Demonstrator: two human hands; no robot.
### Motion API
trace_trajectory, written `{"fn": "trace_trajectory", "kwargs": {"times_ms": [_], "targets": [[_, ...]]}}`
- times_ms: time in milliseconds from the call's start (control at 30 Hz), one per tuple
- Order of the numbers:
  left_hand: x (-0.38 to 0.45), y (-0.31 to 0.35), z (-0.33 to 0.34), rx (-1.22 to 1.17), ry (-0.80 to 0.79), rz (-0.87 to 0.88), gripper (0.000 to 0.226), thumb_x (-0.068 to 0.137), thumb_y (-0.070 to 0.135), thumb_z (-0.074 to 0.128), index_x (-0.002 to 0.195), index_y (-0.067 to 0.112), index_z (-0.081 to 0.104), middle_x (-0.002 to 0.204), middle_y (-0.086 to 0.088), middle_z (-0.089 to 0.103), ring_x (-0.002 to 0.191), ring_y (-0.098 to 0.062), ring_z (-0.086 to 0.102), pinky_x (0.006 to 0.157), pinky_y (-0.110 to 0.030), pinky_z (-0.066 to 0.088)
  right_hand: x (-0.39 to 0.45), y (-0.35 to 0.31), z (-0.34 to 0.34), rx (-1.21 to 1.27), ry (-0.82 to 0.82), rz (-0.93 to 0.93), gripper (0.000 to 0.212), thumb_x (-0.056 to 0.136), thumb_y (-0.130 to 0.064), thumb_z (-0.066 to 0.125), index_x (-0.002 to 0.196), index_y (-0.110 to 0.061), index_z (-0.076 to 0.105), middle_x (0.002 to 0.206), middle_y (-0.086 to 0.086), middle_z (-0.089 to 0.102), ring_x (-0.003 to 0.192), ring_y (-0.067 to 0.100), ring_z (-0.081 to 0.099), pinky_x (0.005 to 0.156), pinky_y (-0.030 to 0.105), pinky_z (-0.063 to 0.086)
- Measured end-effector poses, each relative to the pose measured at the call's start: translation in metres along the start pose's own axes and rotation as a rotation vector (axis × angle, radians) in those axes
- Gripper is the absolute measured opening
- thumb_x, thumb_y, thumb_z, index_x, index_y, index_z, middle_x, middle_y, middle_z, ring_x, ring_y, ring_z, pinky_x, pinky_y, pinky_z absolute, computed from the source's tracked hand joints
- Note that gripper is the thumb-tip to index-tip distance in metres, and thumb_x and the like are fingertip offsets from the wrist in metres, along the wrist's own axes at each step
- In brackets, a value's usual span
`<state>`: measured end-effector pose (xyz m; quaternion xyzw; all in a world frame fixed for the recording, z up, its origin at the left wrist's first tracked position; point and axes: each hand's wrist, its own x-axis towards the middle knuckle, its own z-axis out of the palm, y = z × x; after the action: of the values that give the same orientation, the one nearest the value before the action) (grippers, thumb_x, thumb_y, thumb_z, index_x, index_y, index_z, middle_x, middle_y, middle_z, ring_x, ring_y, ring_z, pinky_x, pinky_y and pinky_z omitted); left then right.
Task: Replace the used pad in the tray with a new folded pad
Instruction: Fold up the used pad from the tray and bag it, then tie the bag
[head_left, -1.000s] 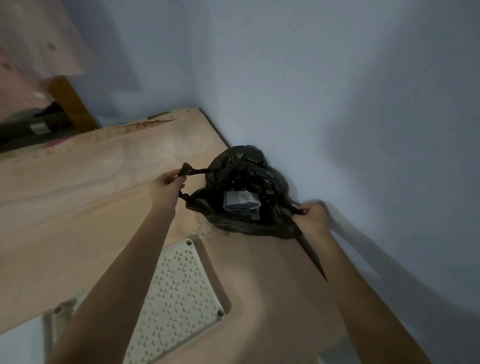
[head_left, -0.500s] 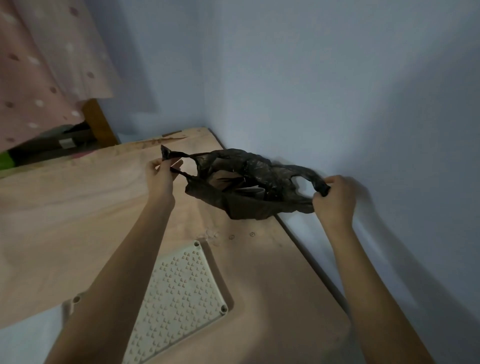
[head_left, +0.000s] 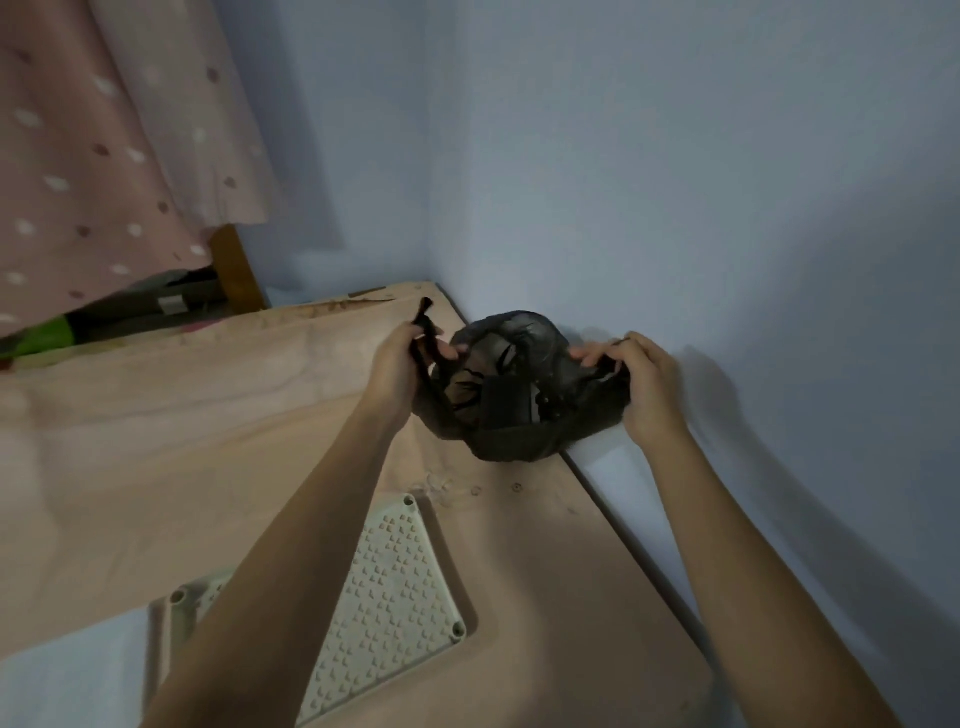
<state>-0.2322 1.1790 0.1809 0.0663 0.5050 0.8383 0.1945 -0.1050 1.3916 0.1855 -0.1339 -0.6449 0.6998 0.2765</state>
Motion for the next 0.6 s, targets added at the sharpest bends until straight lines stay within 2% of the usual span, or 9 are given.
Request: {"fn": "trace_trajectory", "kwargs": {"times_ms": [67,133,233,300,367,433,500,533,600], "targets": [[-0.001,-0.006,0.008,0.259,-0.006,0.005,0.025,0.094,0.016,0.038,0.08,0.003,0.053,0.049,-0.005,0.054,0.056,-0.017,0.065,0.058,-0.019,0.05,0.006,0.001,0.009,-0.005,-0.058,0.012,0.017,0.079,-0.02,0.061,0.063,-0.014,0.06,0.061,0.007,0.064,0.072,0.027,0.07,0.083,0.034,0.055],[-0.003,-0.013,0.017,0.469,-0.037,0.056,0.02,0.093,0.012,0.04,0.081,0.004,0.054,0.054,-0.006,0.051,0.05,-0.011,0.059,0.058,-0.02,0.046,0.009,0.005,0.018,-0.078,-0.186,0.019,0.011,0.085,-0.027,0.061,0.079,-0.017,0.061,0.067,0.005,0.066,0.069,0.024,0.068,0.08,0.03,0.056],[-0.007,-0.025,0.028,0.441,-0.086,-0.013,0.02,0.088,0.006,0.038,0.077,0.009,0.055,0.067,-0.005,0.053,0.061,-0.013,0.052,0.063,-0.025,0.042,0.011,0.01,0.031,-0.116,-0.315,0.091,0.014,0.094,-0.021,0.046,0.091,-0.011,0.055,0.067,0.006,0.064,0.059,0.02,0.061,0.076,0.034,0.056],[-0.011,-0.032,0.033,0.342,-0.124,-0.101,0.027,0.088,0.009,0.036,0.074,0.014,0.058,0.07,-0.003,0.056,0.066,-0.015,0.052,0.066,-0.027,0.041,0.01,0.014,0.04,-0.135,-0.369,0.162,0.03,0.097,-0.021,0.03,0.074,-0.011,0.047,0.051,0.001,0.049,0.046,0.015,0.043,0.064,0.034,0.049],[-0.014,-0.038,0.037,0.353,-0.156,-0.145,0.031,0.092,0.022,0.035,0.073,0.019,0.059,0.073,0.0,0.057,0.068,-0.013,0.054,0.065,-0.025,0.042,0.009,0.019,0.045,-0.161,-0.378,0.211,0.038,0.097,-0.021,0.023,0.062,-0.016,0.038,0.043,-0.007,0.035,0.041,0.012,0.028,0.054,0.03,0.034],[-0.014,-0.044,0.04,0.423,-0.149,-0.141,0.038,0.097,0.035,0.032,0.072,0.019,0.058,0.079,0.002,0.06,0.074,-0.009,0.056,0.066,-0.021,0.045,0.006,0.023,0.047,-0.173,-0.358,0.277,0.03,0.099,-0.026,0.027,0.076,-0.015,0.044,0.044,-0.011,0.035,0.039,0.008,0.029,0.049,0.027,0.027],[-0.012,-0.048,0.042,0.445,-0.155,-0.129,0.043,0.101,0.037,0.028,0.076,0.017,0.057,0.081,0.003,0.06,0.074,-0.003,0.058,0.059,-0.011,0.048,0.003,0.027,0.051,-0.213,-0.343,0.36,0.023,0.1,-0.034,0.033,0.107,-0.014,0.042,0.046,-0.011,0.042,0.039,0.004,0.036,0.044,0.021,0.028],[-0.012,-0.05,0.043,0.459,-0.172,-0.123,0.044,0.102,0.037,0.027,0.08,0.016,0.059,0.08,0.004,0.061,0.07,0.0,0.06,0.054,-0.008,0.047,0.002,0.028,0.053,-0.215,-0.342,0.4,0.027,0.1,-0.038,0.035,0.113,-0.014,0.039,0.048,-0.009,0.042,0.039,0.005,0.036,0.042,0.019,0.027],[-0.01,-0.054,0.043,0.513,-0.201,-0.115,0.045,0.102,0.037,0.028,0.097,0.009,0.063,0.076,0.0,0.063,0.059,0.001,0.062,0.05,-0.008,0.047,0.0,0.027,0.057,-0.22,-0.365,0.467,0.037,0.098,-0.047,0.034,0.106,-0.012,0.044,0.05,-0.004,0.039,0.042,0.009,0.034,0.045,0.02,0.028]]}}
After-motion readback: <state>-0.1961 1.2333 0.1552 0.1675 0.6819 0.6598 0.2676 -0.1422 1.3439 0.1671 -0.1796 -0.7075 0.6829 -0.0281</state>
